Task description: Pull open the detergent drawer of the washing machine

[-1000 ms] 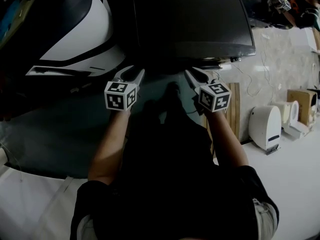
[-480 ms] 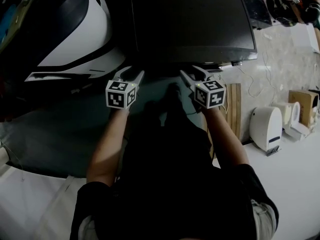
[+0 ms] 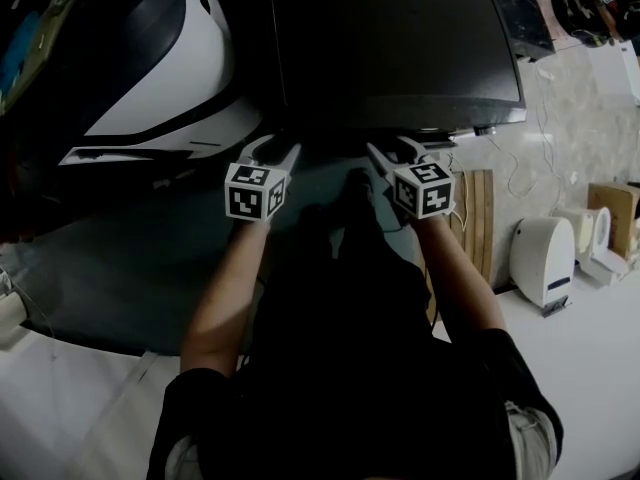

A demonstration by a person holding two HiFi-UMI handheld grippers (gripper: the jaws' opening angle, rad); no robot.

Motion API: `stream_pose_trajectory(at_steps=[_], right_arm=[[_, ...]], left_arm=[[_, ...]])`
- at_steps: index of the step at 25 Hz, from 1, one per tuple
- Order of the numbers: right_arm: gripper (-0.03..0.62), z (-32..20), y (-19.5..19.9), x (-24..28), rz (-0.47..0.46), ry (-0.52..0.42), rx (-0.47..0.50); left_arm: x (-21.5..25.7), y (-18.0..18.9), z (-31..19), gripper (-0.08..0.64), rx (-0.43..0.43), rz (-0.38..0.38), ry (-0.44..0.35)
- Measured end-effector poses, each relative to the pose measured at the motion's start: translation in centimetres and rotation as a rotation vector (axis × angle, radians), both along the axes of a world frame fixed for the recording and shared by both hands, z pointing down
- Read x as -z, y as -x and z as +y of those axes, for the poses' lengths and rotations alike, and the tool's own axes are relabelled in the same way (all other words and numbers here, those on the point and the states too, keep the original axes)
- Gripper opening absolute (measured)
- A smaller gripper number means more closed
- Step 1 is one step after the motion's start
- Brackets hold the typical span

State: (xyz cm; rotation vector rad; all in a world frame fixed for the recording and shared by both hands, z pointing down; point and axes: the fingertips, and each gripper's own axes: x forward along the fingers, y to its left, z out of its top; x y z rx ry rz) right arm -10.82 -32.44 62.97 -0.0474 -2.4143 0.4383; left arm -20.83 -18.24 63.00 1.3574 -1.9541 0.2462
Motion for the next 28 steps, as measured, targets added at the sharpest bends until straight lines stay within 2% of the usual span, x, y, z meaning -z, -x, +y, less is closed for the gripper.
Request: stream_pose_trajectory(at_steps=[10, 13, 17, 22, 28], right_arm=[[0.184, 0.17, -0.11, -0.10, -0.016, -0.007, -0.026], [0.184, 0.08, 0.08, -0.13, -0.014, -0.013, -0.028], [0.183, 0.12, 0.02, -0.09, -0.012, -0.016, -0.017], [0.183, 0.33, -0.02, 0.22, -0.027, 0.023, -0.046], [0.173, 0.53, -0.55, 0.11, -0.030, 0.013, -0.021]], left_arm=[[-0.33, -0.55, 0.00, 0.158, -0.020, -0.005, -0.001], [-0.39, -0.23, -0.08, 0.137, -0.014, -0.008, 0.000], [-0.37, -0.55, -0.16, 0.163, -0.020, -0.008, -0.005], [-0.28, -0.67, -0.05, 0.163, -0.017, -0.002, -0.016], [-0.39, -0.97, 0.21, 0.162, -0.018, 0.003, -0.017]])
